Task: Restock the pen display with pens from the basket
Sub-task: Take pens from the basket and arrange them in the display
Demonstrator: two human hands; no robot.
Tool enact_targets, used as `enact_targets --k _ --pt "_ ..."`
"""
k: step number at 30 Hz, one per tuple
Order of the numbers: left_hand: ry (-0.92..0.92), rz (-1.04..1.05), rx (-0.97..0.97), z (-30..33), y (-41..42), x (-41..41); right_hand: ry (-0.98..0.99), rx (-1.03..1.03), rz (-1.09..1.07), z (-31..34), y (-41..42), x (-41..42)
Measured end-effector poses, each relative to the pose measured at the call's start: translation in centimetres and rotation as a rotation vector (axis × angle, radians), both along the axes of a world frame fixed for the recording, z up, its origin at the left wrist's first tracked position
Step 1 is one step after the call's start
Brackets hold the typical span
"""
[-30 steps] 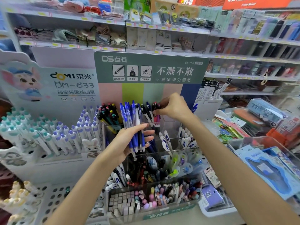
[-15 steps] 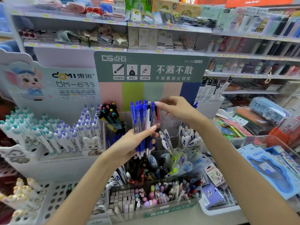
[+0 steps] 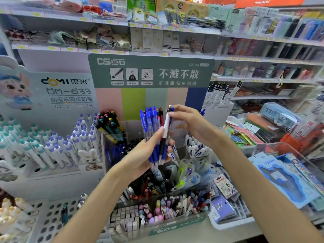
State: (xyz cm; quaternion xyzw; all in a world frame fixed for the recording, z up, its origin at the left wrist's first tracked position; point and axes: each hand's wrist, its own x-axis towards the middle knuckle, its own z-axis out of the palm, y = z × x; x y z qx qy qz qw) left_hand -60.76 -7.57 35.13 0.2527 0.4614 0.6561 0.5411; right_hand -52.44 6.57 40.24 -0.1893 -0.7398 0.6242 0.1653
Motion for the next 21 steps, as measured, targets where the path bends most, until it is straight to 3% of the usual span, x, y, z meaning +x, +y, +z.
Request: enact_targets --k 4,8,10,12,17,21 --pt "-0.031 -0.014 -0.012 0.2 -0.4 -0.4 0.245 -0.260 -0.062 0.8 -0.4 -0.5" --pt "0.011 0.130 -0.018 0.2 -1.0 -1.3 0.541 -0.412 -0.365 1.9 0.8 -0.7" --pt "0.021 0.201 -0.030 0.3 -1.5 -2.1 0.551 -0.261 -0.542 2.1 1.8 -0.7" --pt "0.002 0.225 -0.031 0.5 -2.0 -3.0 0.443 0.019 -0.618 1.8 2.1 -1.1" --pt "0.012 0.246 -0.031 0.9 -2.5 -4.3 0.140 0.517 -0.431 -0.4 1.0 -3.2" --pt "0.029 0.249 -0.035 1.0 -2.7 -4.3 -0.097 0.671 -0.287 -1.8 0.4 -4.7"
